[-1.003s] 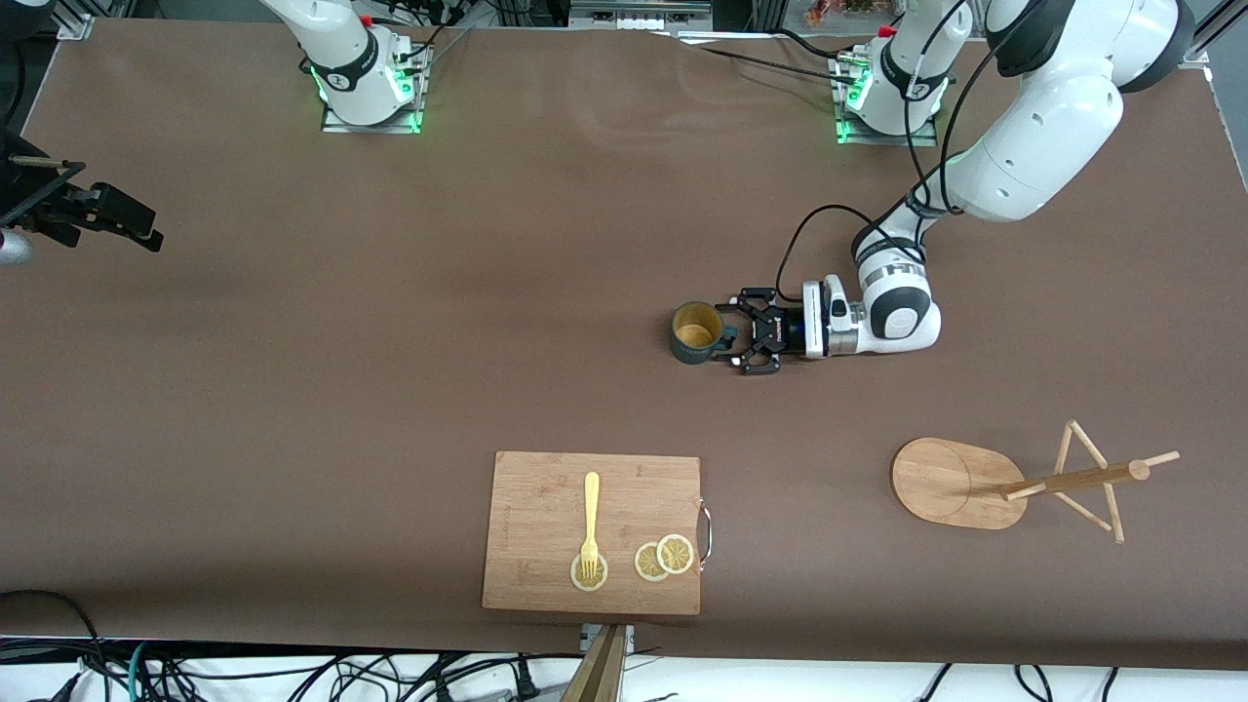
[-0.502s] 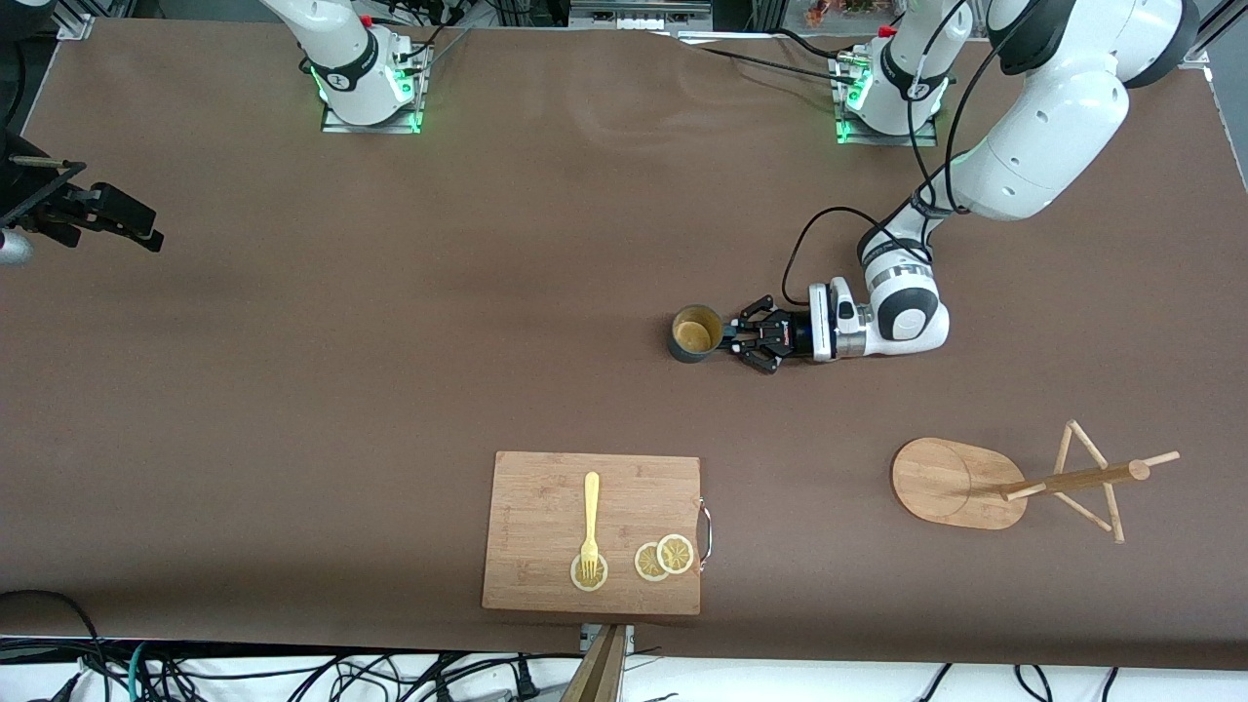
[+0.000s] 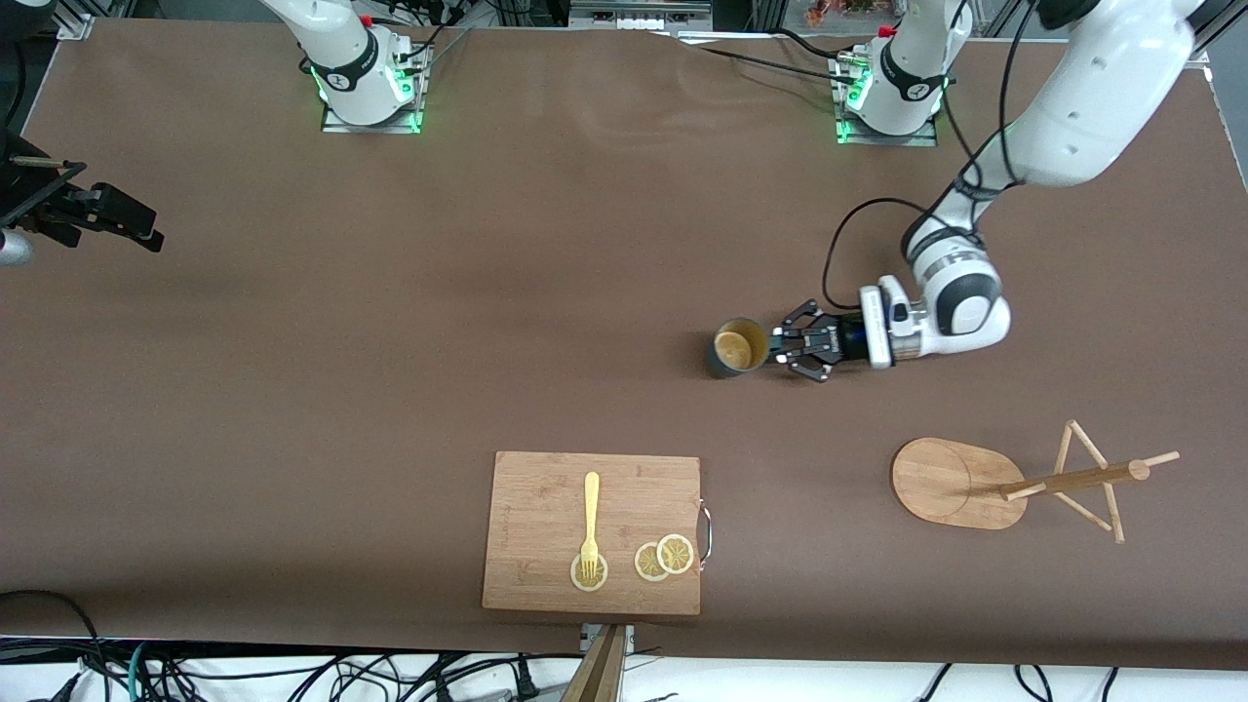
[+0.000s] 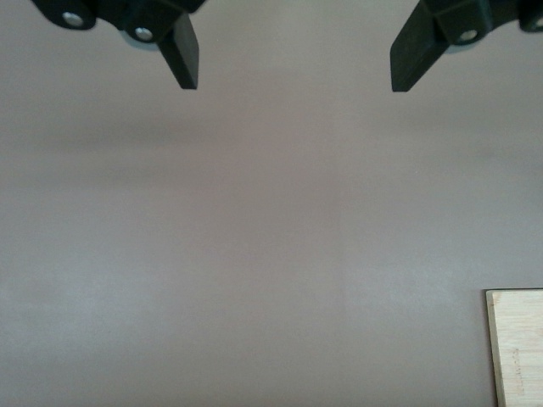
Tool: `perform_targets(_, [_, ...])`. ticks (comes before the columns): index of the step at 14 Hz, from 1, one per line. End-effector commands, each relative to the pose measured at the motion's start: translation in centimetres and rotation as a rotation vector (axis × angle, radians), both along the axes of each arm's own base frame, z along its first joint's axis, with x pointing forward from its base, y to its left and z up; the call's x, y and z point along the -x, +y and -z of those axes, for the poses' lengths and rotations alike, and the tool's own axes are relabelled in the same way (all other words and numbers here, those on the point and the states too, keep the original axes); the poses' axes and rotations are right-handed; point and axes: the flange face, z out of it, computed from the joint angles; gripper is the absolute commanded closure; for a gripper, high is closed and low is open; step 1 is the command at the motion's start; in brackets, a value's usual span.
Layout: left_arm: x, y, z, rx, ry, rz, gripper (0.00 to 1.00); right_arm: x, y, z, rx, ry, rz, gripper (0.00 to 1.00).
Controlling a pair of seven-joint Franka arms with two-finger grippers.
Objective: Pass cup and hang on rack
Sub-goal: 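Close the left gripper on the mug handle and lift, then carry the mug with the left gripper above the wooden rack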
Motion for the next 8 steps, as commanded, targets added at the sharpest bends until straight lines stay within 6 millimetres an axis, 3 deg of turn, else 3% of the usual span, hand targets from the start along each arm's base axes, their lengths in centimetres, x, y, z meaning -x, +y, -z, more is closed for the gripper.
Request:
perform_targets(1, [2.2, 5.4, -3.6, 0.029, 0.196, -0.061, 1.00, -0.2, 0.3, -0.6, 0.002, -0.005, 0.008, 0.00])
perform_targets(5, [2.5, 14.8, -4.3, 0.108, 0.394, -0.200, 1.00, -0.3, 0.3, -0.5, 0.002, -0.005, 0.008, 0.00])
perform_targets(8, [3.6, 19.2, -5.3, 0.139, 0.453, -0.211, 1.00, -0.2, 0.3, -0.6, 0.002, -0.007, 0.008, 0.00])
